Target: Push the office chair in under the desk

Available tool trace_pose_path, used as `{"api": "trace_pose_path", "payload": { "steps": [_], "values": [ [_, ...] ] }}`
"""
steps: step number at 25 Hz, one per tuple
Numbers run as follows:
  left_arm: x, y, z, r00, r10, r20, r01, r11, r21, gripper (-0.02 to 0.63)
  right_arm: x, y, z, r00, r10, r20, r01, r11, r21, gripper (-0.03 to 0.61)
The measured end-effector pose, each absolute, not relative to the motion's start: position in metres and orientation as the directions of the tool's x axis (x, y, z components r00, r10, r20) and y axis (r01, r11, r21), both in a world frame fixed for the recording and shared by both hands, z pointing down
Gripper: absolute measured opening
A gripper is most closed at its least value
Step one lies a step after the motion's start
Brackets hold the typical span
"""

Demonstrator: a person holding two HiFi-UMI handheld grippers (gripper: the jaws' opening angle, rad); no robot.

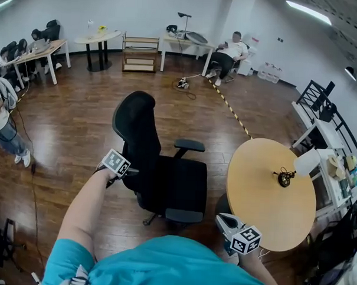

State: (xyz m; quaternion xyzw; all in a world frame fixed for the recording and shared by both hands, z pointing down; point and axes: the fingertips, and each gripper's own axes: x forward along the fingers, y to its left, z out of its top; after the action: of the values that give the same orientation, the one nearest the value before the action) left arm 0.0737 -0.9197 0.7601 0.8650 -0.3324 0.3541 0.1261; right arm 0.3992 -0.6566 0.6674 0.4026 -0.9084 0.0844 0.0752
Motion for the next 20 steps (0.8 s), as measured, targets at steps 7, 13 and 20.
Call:
{"api": "trace_pose_path", "payload": {
  "steps": [7,13,20],
  "values": [
    [0.123,-0.954,0.762,0.536,-0.445,0.718,-0.604,-0.796,-0.042,0.555,0.450,-0.666,0.664,-0.640,-0.748,0.179,-0.768,0.632,-0.106,0.000],
    [0.174,-0.969,0.769,0.482,-0.468,0.741,-0.638,-0.767,-0.070,0.549,0.513,-0.677,0.666,-0.653,-0.737,0.174,-0.756,0.648,-0.094,0.000],
    [0.236,-0.956,0.781,0.423,-0.501,0.755,-0.699,-0.711,-0.081,0.551,0.605,-0.676,0.652,-0.666,-0.730,0.154,-0.745,0.664,-0.070,0.000]
  ]
}}
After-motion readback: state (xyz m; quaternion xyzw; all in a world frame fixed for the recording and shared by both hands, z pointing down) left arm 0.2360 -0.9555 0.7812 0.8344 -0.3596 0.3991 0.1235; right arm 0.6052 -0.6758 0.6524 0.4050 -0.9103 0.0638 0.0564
